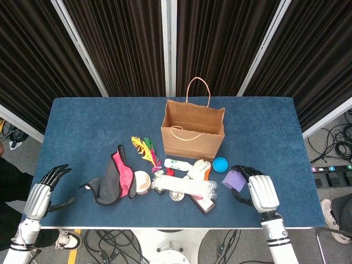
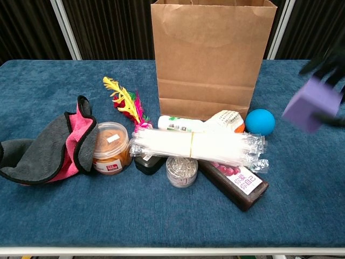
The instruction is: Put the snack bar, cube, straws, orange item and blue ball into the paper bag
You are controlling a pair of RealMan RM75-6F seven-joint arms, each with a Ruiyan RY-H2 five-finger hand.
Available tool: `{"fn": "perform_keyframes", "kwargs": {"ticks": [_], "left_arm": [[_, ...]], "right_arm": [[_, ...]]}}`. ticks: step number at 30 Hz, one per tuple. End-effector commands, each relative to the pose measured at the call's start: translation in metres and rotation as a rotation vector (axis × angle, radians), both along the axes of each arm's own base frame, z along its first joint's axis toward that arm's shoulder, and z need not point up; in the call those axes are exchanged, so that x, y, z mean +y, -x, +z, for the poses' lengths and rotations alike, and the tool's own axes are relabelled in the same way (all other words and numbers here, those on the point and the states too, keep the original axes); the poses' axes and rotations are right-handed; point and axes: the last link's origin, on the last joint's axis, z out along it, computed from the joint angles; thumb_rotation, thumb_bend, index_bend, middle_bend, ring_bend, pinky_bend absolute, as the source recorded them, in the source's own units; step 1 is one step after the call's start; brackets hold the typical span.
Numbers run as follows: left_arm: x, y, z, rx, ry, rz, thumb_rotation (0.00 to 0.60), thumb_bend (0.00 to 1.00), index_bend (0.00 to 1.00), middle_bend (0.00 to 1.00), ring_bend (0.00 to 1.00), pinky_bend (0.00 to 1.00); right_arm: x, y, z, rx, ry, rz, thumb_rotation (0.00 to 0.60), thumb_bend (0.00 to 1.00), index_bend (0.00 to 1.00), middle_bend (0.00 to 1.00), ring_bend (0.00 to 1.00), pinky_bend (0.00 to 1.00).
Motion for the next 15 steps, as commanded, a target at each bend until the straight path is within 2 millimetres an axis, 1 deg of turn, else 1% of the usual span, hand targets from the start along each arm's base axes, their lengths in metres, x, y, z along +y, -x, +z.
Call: {"fn": "perform_keyframes", "kwargs": {"ticks": [1, 2, 5, 8, 9, 12, 15], "left_arm": [[0.001, -0.002, 0.001, -0.001, -0.004, -0.008, 0.6, 0.24, 0.24, 0.23, 0.15, 0.24], [0.001, -0.003, 0.001, -0.001, -0.005, -0.01, 0.6, 0.24, 0.24, 0.23, 0.15, 0.24], [0.002, -0.005, 0.002, 0.001, -0.011, -0.016, 0.6, 0.24, 0.24, 0.23, 0.15, 0.24], [0.003, -0.006, 0.003, 0.001, -0.014, -0.015, 0.6, 0.24, 0.24, 0.23, 0.15, 0.24], [0.003, -0.006, 0.004, 0.0, -0.016, -0.015, 0.6, 0.24, 0.24, 0.23, 0.15, 0.24], [0.005, -0.006, 0.006, 0.006, -0.018, -0.017, 0.6, 0.24, 0.24, 0.23, 0.15, 0.24], [0.006, -0.006, 0.008, 0.006, -0.026, -0.013, 0.6, 0.24, 0.24, 0.23, 0.15, 0.24]], "right_arm": [[-0.004, -0.03, 0.051, 0.011, 0.17, 0.097, 0.6, 0.26, 0.29, 0.4, 0.33, 0.44], [-0.006, -0.034, 0.056, 0.01, 0.186, 0.109, 0.6, 0.26, 0.29, 0.4, 0.33, 0.44], [-0.023, -0.062, 0.078, -0.013, 0.258, 0.169, 0.6, 0.26, 0.29, 0.4, 0.33, 0.44], [-0.042, -0.083, 0.085, -0.075, 0.287, 0.2, 0.6, 0.26, 0.29, 0.4, 0.33, 0.44], [-0.053, -0.092, 0.086, -0.092, 0.306, 0.216, 0.6, 0.26, 0.3, 0.4, 0.33, 0.44], [-0.087, -0.113, 0.079, -0.104, 0.341, 0.241, 0.6, 0.26, 0.3, 0.4, 0.34, 0.45], [-0.122, -0.134, 0.062, -0.093, 0.341, 0.246, 0.6, 0.26, 0.31, 0.4, 0.34, 0.45]]}}
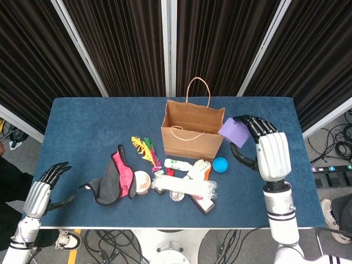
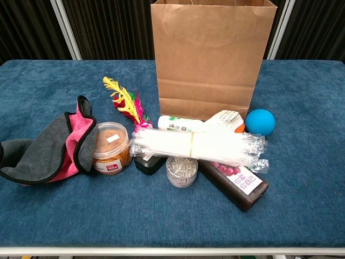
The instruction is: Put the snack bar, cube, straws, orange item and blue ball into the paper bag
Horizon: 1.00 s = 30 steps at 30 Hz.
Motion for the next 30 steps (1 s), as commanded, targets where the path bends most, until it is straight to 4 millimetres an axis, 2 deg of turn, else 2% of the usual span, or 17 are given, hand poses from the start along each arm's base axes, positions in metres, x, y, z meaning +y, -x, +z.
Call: {"fn": "perform_keyframes", "kwargs": {"ticks": [1, 6, 10, 14, 17, 20, 23, 27, 30], "left_arm": [[0.001, 0.001, 0.001, 0.001, -0.005, 0.006, 0.6, 0.24, 0.24, 0.23, 0.15, 0.24], [0.002, 0.007, 0.004, 0.005, -0.014, 0.03, 0.6, 0.24, 0.24, 0.23, 0.15, 0.24], [0.003, 0.01, 0.006, 0.006, -0.016, 0.04, 0.6, 0.24, 0.24, 0.23, 0.15, 0.24], [0.005, 0.01, 0.006, 0.007, -0.013, 0.035, 0.6, 0.24, 0.24, 0.23, 0.15, 0.24], [0.005, 0.009, 0.006, 0.004, -0.013, 0.031, 0.6, 0.24, 0.24, 0.23, 0.15, 0.24], [0.005, 0.008, 0.005, 0.003, -0.011, 0.027, 0.6, 0.24, 0.24, 0.23, 0.15, 0.24], [0.004, 0.007, 0.005, 0.003, -0.01, 0.027, 0.6, 0.24, 0.24, 0.23, 0.15, 0.24], [0.004, 0.007, 0.005, 0.003, -0.011, 0.026, 0.6, 0.24, 0.24, 0.23, 0.15, 0.24], [0.004, 0.007, 0.005, 0.005, -0.011, 0.027, 0.6, 0.24, 0.24, 0.23, 0.15, 0.24]], "right_arm": [[-0.054, -0.033, -0.026, 0.009, 0.001, 0.001, 0.6, 0.26, 0.3, 0.4, 0.34, 0.45], [-0.095, -0.057, -0.061, 0.076, -0.017, -0.026, 0.6, 0.26, 0.31, 0.4, 0.33, 0.45], [-0.104, -0.057, -0.086, 0.137, -0.057, -0.085, 0.6, 0.26, 0.31, 0.4, 0.34, 0.45], [-0.102, -0.051, -0.099, 0.175, -0.09, -0.106, 0.6, 0.24, 0.31, 0.4, 0.33, 0.45], [-0.101, -0.047, -0.102, 0.183, -0.118, -0.112, 0.6, 0.14, 0.28, 0.37, 0.31, 0.43], [-0.1, -0.044, -0.099, 0.19, -0.142, -0.112, 0.6, 0.01, 0.17, 0.28, 0.22, 0.33], [-0.099, -0.044, -0.093, 0.183, -0.137, -0.106, 0.6, 0.0, 0.12, 0.23, 0.15, 0.25], [-0.097, -0.046, -0.086, 0.163, -0.13, -0.091, 0.6, 0.0, 0.1, 0.21, 0.12, 0.23], [-0.09, -0.058, -0.073, 0.114, -0.087, -0.03, 0.6, 0.0, 0.1, 0.21, 0.13, 0.23]]}}
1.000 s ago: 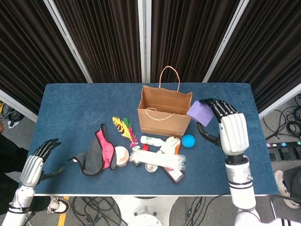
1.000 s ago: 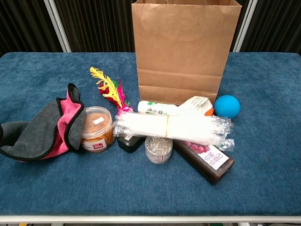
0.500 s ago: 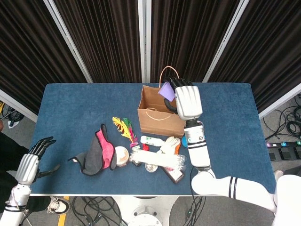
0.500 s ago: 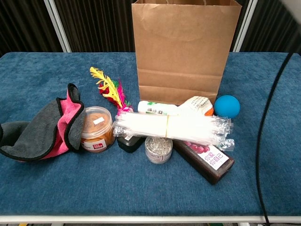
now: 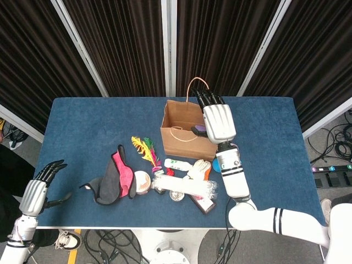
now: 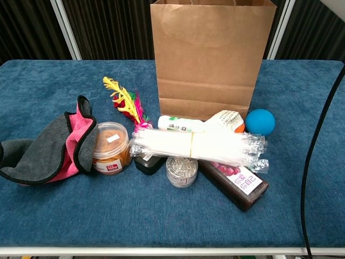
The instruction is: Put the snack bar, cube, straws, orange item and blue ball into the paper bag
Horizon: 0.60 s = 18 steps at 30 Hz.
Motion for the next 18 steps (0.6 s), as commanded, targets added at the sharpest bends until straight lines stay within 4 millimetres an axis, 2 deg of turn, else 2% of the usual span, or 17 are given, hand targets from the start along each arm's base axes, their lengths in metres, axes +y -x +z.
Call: {"fn": "perform_keyframes", "kwargs": {"ticks": [1, 6, 9, 13, 18], "left_arm": [[0.0, 0.0, 0.0, 0.002, 0.001, 0.0, 0.6, 0.24, 0.24, 0.23, 0.15, 0.24], [0.001, -0.001, 0.0, -0.004, 0.003, 0.001, 0.6, 0.24, 0.24, 0.23, 0.15, 0.24], [0.001, -0.002, -0.001, -0.004, 0.005, -0.001, 0.6, 0.24, 0.24, 0.23, 0.15, 0.24], [0.001, -0.004, -0.003, -0.004, 0.007, -0.007, 0.6, 0.24, 0.24, 0.23, 0.15, 0.24], [0.001, -0.006, -0.003, -0.004, 0.007, -0.014, 0.6, 0.24, 0.24, 0.23, 0.15, 0.24]], "right_arm": [[0.009, -0.014, 0.017, -0.061, 0.054, 0.076, 0.6, 0.0, 0.1, 0.22, 0.13, 0.23], [0.034, -0.035, 0.058, -0.152, 0.138, 0.188, 0.6, 0.0, 0.1, 0.24, 0.14, 0.23], [0.056, -0.034, 0.073, -0.173, 0.156, 0.233, 0.6, 0.0, 0.1, 0.25, 0.14, 0.23], [0.091, -0.006, 0.061, -0.122, 0.041, 0.197, 0.6, 0.0, 0.1, 0.26, 0.15, 0.23], [0.131, 0.036, 0.031, -0.016, -0.104, 0.139, 0.6, 0.0, 0.1, 0.26, 0.15, 0.23]]}}
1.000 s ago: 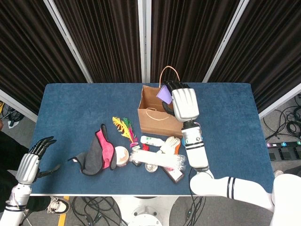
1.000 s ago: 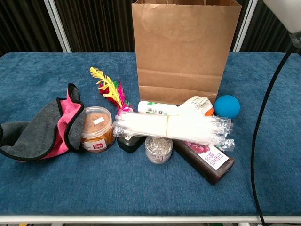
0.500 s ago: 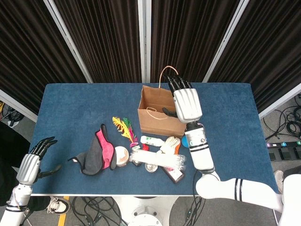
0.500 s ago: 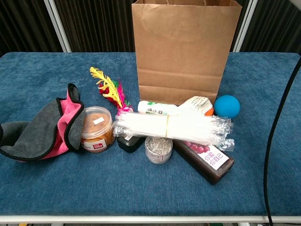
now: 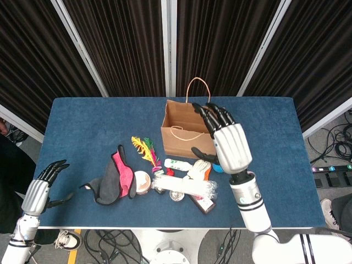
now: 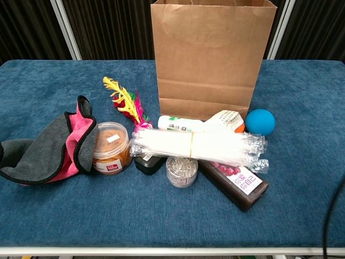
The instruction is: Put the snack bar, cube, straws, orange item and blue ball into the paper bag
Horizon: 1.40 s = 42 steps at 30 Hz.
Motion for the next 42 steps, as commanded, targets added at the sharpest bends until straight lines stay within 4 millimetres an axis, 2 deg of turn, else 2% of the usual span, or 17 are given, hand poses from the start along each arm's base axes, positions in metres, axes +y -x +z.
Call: {"fn": "perform_keyframes", "kwargs": {"ticks": [1, 6, 10, 20, 31, 36, 42], "left_arm": [[0.0, -0.001, 0.0, 0.0, -0.002, -0.003, 0.6, 0.24, 0.24, 0.23, 0.15, 0.24], [-0.002, -0.002, 0.001, 0.0, 0.0, -0.006, 0.6, 0.24, 0.24, 0.23, 0.15, 0.24], [-0.003, -0.002, 0.0, -0.002, 0.001, -0.006, 0.6, 0.24, 0.24, 0.23, 0.15, 0.24], [-0.006, 0.002, -0.003, 0.013, 0.015, 0.003, 0.6, 0.24, 0.24, 0.23, 0.15, 0.24], [-0.007, 0.005, -0.003, 0.021, 0.018, 0.011, 0.6, 0.24, 0.24, 0.23, 0.15, 0.24], [-0.008, 0.006, -0.002, 0.032, 0.015, 0.001, 0.6, 0.24, 0.24, 0.23, 0.15, 0.24], [-0.009, 0.007, -0.001, 0.028, 0.012, 0.005, 0.6, 0.24, 0.24, 0.23, 0.15, 0.24]], "right_arm": [[0.042, 0.044, -0.023, 0.109, -0.12, -0.06, 0.6, 0.0, 0.1, 0.26, 0.15, 0.23], [0.058, 0.078, -0.059, 0.212, -0.236, -0.127, 0.6, 0.0, 0.11, 0.27, 0.17, 0.24], [0.056, 0.087, -0.085, 0.261, -0.308, -0.159, 0.6, 0.0, 0.12, 0.28, 0.17, 0.24], [0.028, 0.06, -0.142, 0.269, -0.457, -0.195, 0.6, 0.0, 0.12, 0.26, 0.17, 0.24], [0.017, 0.031, -0.177, 0.309, -0.535, -0.212, 0.6, 0.0, 0.12, 0.26, 0.17, 0.25], [0.013, 0.028, -0.193, 0.331, -0.557, -0.242, 0.6, 0.0, 0.12, 0.26, 0.17, 0.25], [0.014, 0.033, -0.208, 0.364, -0.559, -0.276, 0.6, 0.0, 0.13, 0.28, 0.17, 0.27]]}}
